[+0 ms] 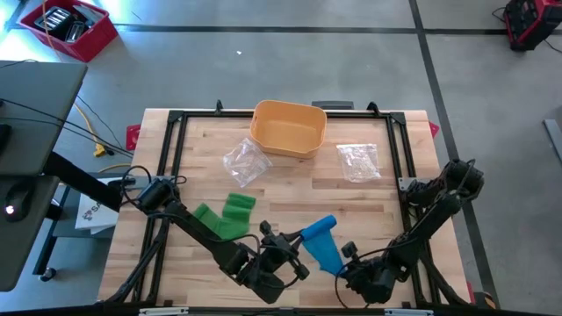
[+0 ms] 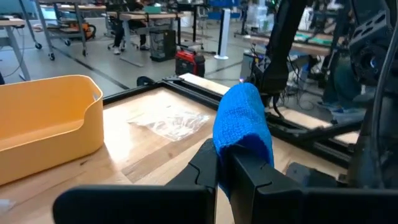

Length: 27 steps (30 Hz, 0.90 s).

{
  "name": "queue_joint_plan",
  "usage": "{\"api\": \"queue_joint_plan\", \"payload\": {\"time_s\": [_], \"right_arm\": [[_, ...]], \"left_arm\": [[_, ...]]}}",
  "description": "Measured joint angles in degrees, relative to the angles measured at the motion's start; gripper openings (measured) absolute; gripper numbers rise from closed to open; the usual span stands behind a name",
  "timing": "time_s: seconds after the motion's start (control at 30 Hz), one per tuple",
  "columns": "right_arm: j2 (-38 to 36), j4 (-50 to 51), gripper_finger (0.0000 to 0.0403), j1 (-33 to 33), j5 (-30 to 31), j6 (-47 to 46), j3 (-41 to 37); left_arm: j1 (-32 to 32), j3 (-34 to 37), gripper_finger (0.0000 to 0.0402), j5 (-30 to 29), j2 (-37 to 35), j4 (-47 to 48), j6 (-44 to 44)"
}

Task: Roll bandage
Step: Roll the blue bandage

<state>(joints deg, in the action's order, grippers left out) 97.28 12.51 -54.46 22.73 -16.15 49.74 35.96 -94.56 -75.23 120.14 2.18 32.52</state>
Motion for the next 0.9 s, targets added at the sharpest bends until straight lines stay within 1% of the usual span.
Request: {"api": "queue_joint_plan", "payload": {"time_s": [0.07,0.13,0.2,0.23,0.33,0.47,0.53,0.63,0.73,0.8,0.9], "right_arm": [[-0.09,2.3,0.0,-0.02,0.82,-1.19,0.0],[0.14,2.78,0.0,0.15,0.9,-1.74,0.0],[0.66,1.04,0.0,0.26,1.07,-1.46,0.0],[0.94,-0.31,0.0,0.32,0.95,-0.98,0.0],[2.1,-4.06,0.0,0.44,0.75,-0.29,0.0],[2.99,-5.74,0.0,0.68,0.82,0.82,0.01],[2.26,-3.72,0.0,0.4,2.21,-1.76,0.02],[0.91,-0.6,0.0,-0.49,7.65,-5.22,0.09],[0.42,1.71,0.0,-1.32,14.05,-5.68,0.11],[-0.63,3.44,0.0,-1.83,20.31,-5.71,0.11],[-3.12,6.42,0.0,-3.13,32.33,-6.41,0.09]], "left_arm": [[0.64,0.02,0.001,-1.53,0.0,-2.9,-2.05],[1.3,0.02,0.001,-2.46,0.0,-6.74,-6.27],[1.86,0.01,0.001,-1.62,0.0,-10.98,-11.73],[2.13,0.02,0.001,0.04,0.02,-13.22,-14.9],[2.95,0.0,0.001,9.45,0.0,-20.44,-24.91],[3.97,0.02,0.001,27.33,0.0,-28.25,-36.3],[4.58,0.02,0.001,35.15,0.0,-32.05,-41.0],[5.27,0.02,0.001,42.27,0.02,-39.47,-46.74],[5.37,0.02,0.001,51.32,0.01,-42.56,-49.24],[5.1,0.02,0.001,54.47,0.02,-42.17,-47.21],[4.44,0.0,0.001,54.6,-0.07,-38.63,-39.95]]}}
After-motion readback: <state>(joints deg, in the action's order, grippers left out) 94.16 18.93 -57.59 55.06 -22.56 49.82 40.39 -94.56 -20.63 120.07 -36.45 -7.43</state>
